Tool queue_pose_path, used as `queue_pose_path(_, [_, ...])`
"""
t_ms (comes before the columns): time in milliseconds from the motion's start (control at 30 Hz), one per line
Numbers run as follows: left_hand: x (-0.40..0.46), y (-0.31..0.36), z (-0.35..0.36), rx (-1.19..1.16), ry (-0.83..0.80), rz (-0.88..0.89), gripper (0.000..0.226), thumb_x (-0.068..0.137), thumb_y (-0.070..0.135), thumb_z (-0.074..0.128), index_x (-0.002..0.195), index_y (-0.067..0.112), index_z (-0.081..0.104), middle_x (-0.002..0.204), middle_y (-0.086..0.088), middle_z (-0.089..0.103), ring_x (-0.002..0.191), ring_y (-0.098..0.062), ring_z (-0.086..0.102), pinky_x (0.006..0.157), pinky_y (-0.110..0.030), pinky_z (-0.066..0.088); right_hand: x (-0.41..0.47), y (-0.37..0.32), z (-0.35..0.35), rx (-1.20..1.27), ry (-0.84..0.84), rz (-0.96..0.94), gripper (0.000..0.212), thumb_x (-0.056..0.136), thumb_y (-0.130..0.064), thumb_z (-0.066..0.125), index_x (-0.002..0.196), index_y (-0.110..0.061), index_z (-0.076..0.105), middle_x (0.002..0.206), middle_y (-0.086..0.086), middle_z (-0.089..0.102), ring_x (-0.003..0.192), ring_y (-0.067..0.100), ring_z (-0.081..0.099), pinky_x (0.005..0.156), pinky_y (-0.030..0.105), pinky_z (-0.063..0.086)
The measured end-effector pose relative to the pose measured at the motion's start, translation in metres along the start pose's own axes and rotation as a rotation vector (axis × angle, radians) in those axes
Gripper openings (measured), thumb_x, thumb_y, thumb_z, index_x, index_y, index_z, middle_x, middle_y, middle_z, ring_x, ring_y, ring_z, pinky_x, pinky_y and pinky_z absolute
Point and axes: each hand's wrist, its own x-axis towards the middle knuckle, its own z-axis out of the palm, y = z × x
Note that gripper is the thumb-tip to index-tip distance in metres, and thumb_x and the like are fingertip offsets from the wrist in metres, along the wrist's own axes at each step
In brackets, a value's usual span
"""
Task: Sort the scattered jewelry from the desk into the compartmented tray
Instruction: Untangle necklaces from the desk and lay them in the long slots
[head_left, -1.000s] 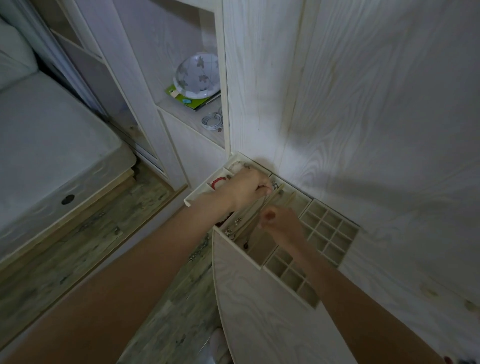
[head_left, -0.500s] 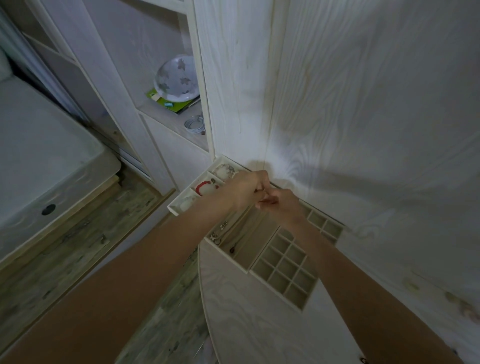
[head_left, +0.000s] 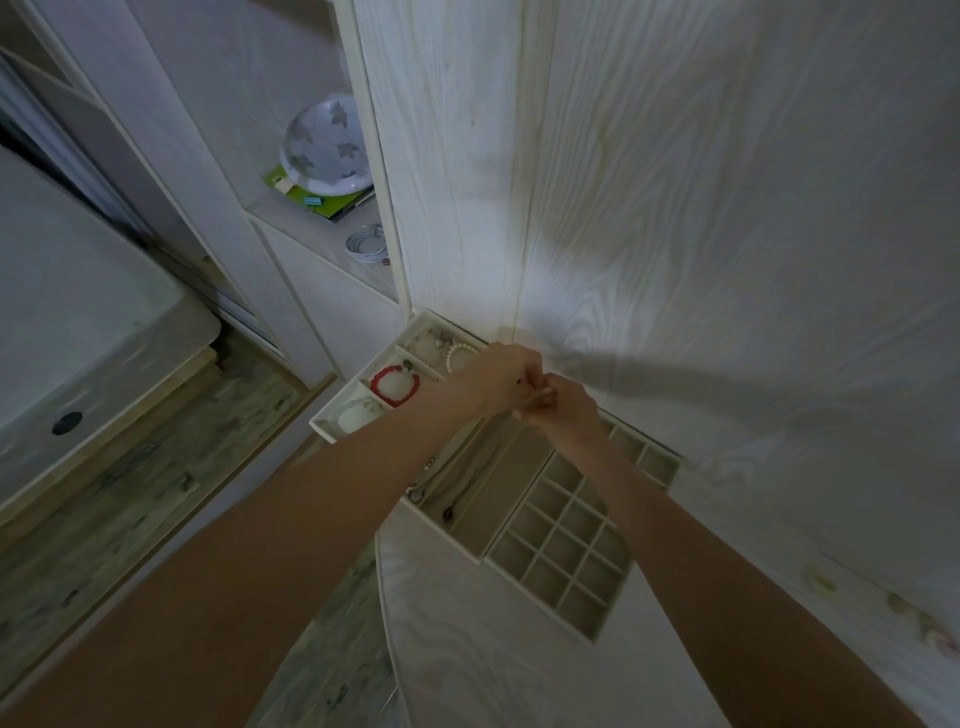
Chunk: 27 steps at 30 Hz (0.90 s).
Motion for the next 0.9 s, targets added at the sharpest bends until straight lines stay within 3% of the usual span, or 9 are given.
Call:
queue_pose_path(100, [0.008, -0.005, 0.006, 0.002, -0.014, -0.021, 0.016, 0.088, 0.011, 0.054, 0.099, 0.006, 0.066, 0.105, -0.009, 0.066, 0.099, -0.023, 0.06, 0.087, -0.032, 0.048, 0.004, 0.003, -0.001, 0.117, 0.016, 0.01, 0.022, 0.073, -0.011, 0.075, 0.089, -0.02, 0.063, 0.082, 0.001, 0.067, 0.084, 0.02, 0.065, 0.083, 0.038, 0.054])
queue_pose_path(200, [0.011, -0.012, 0.012, -0.044, -0.002, -0.027, 0.013, 0.085, 0.008, 0.057, 0.095, 0.006, 0.065, 0.102, -0.009, 0.066, 0.098, -0.024, 0.061, 0.089, -0.039, 0.048, 0.007, 0.007, -0.003, 0.114, 0.023, -0.015, 0.023, 0.074, -0.005, 0.073, 0.067, -0.022, 0.06, 0.073, 0.01, 0.064, 0.076, 0.023, 0.063, 0.085, 0.047, 0.053])
queue_pose_path(267, [0.011, -0.016, 0.015, -0.096, 0.032, -0.012, 0.012, 0.086, 0.004, 0.057, 0.094, 0.003, 0.065, 0.1, -0.012, 0.066, 0.096, -0.025, 0.061, 0.088, -0.041, 0.049, 0.011, 0.009, -0.003, 0.159, 0.036, -0.006, 0.014, 0.076, -0.003, 0.072, 0.069, -0.013, 0.064, 0.074, 0.017, 0.066, 0.075, 0.026, 0.067, 0.082, 0.043, 0.055])
queue_pose_path(367, [0.01, -0.018, 0.018, -0.151, 0.099, 0.009, 0.016, 0.087, 0.001, 0.052, 0.097, 0.0, 0.065, 0.099, -0.014, 0.067, 0.095, -0.027, 0.062, 0.087, -0.041, 0.049, 0.016, 0.009, -0.003, 0.223, 0.048, 0.019, 0.009, 0.081, 0.001, 0.066, 0.074, -0.004, 0.064, 0.064, 0.01, 0.061, 0.053, 0.003, 0.061, 0.06, 0.019, 0.052])
queue_pose_path(433, [0.009, -0.023, 0.02, -0.13, 0.131, -0.021, 0.019, 0.09, 0.002, 0.05, 0.104, 0.001, 0.063, 0.105, -0.014, 0.065, 0.1, -0.027, 0.06, 0.089, -0.036, 0.047, 0.021, 0.01, -0.002, 0.217, 0.097, 0.021, 0.011, 0.081, 0.003, 0.065, 0.074, -0.006, 0.064, 0.059, 0.003, 0.059, 0.042, -0.005, 0.053, 0.053, 0.014, 0.045])
queue_pose_path(600, [0.001, -0.043, 0.028, -0.063, 0.181, -0.023, 0.03, 0.088, -0.005, 0.045, 0.112, 0.0, 0.061, 0.114, -0.017, 0.057, 0.104, -0.03, 0.055, 0.088, -0.033, 0.044, 0.027, 0.01, 0.001, 0.157, 0.173, 0.049, 0.014, 0.083, 0.001, 0.059, 0.073, -0.008, 0.062, 0.057, 0.005, 0.058, 0.046, 0.008, 0.054, 0.057, 0.028, 0.048])
queue_pose_path(733, [-0.015, -0.056, 0.038, 0.07, 0.173, -0.006, 0.03, 0.088, -0.002, 0.049, 0.115, 0.005, 0.061, 0.116, -0.014, 0.052, 0.105, -0.028, 0.05, 0.081, -0.029, 0.039, 0.029, 0.011, 0.004, 0.129, 0.17, 0.037, 0.013, 0.085, 0.003, 0.056, 0.077, -0.006, 0.062, 0.059, 0.005, 0.058, 0.051, 0.015, 0.054, 0.056, 0.028, 0.046])
queue_pose_path(833, [-0.033, -0.061, 0.048, 0.302, 0.148, 0.069, 0.031, 0.089, 0.012, 0.056, 0.12, 0.013, 0.058, 0.13, -0.009, 0.046, 0.119, -0.026, 0.042, 0.093, -0.033, 0.037, 0.031, 0.014, 0.007, 0.083, 0.164, 0.013, 0.012, 0.087, 0.001, 0.056, 0.082, -0.006, 0.065, 0.068, 0.009, 0.061, 0.059, 0.021, 0.057, 0.062, 0.032, 0.048])
queue_pose_path(900, [-0.042, -0.065, 0.055, 0.501, 0.042, 0.08, 0.047, 0.087, 0.028, 0.059, 0.132, 0.02, 0.047, 0.148, -0.005, 0.029, 0.135, -0.027, 0.026, 0.107, -0.039, 0.024, 0.032, 0.016, 0.008, 0.024, 0.165, 0.004, 0.011, 0.088, -0.002, 0.057, 0.09, -0.003, 0.067, 0.077, 0.011, 0.064, 0.069, 0.024, 0.061, 0.068, 0.034, 0.052])
